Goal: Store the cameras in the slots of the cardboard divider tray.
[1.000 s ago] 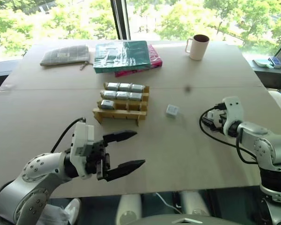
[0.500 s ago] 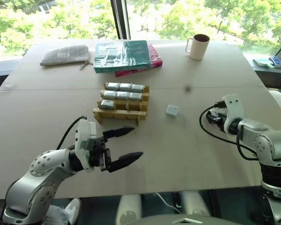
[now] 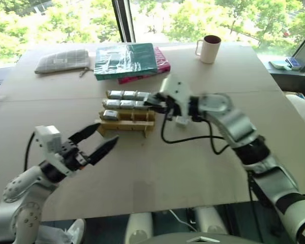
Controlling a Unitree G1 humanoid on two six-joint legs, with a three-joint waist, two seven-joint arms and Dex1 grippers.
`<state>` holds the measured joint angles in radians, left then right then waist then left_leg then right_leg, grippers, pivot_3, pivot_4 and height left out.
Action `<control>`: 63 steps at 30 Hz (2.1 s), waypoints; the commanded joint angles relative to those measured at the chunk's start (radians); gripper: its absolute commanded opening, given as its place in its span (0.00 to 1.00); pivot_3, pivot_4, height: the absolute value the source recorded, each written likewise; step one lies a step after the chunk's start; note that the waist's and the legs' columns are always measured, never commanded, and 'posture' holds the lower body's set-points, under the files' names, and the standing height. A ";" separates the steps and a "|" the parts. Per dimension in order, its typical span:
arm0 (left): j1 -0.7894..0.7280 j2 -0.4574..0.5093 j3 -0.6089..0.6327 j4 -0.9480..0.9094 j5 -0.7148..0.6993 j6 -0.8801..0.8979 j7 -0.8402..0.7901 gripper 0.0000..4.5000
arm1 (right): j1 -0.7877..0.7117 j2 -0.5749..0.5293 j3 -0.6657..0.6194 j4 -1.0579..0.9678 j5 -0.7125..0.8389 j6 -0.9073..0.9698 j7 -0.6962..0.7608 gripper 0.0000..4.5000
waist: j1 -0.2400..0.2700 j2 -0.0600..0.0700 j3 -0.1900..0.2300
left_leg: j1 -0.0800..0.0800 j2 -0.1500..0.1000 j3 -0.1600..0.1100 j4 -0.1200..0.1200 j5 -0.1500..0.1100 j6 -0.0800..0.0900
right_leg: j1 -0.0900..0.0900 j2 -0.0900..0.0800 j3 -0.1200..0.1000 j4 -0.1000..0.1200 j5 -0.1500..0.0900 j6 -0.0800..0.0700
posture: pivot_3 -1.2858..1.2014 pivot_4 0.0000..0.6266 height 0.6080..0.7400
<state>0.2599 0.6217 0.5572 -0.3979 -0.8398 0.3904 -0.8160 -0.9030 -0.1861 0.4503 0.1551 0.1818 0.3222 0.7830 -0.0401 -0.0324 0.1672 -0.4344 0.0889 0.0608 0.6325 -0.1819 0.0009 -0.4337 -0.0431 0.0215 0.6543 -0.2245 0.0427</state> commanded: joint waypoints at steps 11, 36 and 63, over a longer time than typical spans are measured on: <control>0.085 -0.013 0.125 -0.153 -0.091 0.059 0.167 1.00 | -0.252 0.294 -0.070 0.645 -0.114 -0.355 0.013 0.18 | -0.003 -0.003 0.000 | -0.001 0.000 0.001 -0.003 -0.003 -0.006 | -0.001 -0.004 -0.002 -0.002 0.001 -0.001 | 0.52 0.24 1.00; 0.215 0.054 0.256 -0.118 -0.133 0.085 0.004 1.00 | -0.323 0.373 -0.105 0.953 -0.266 -0.524 0.028 0.18 | -0.004 0.002 0.003 | -0.003 0.000 0.003 -0.006 -0.003 -0.006 | -0.006 -0.004 -0.002 -0.004 0.001 -0.001 | 0.52 0.24 1.00; 0.030 0.109 0.020 0.038 -0.016 0.027 -0.222 1.00 | 0.342 -0.157 -0.247 -0.352 -0.093 0.296 0.034 0.98 | -0.009 -0.005 -0.001 | -0.014 0.000 0.004 -0.003 -0.002 -0.005 | -0.015 -0.003 -0.002 -0.001 0.001 -0.001 | 0.52 0.24 1.00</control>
<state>0.2944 0.7168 0.5748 -0.3739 -0.8661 0.4466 -1.0077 -0.5463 -0.3466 0.2024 -0.1405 0.0850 0.6283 0.8412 -0.0490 -0.0370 0.1664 -0.4475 0.0889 0.0647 0.6293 -0.1832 -0.0020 -0.4488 -0.0455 0.0206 0.6543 -0.2239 0.0418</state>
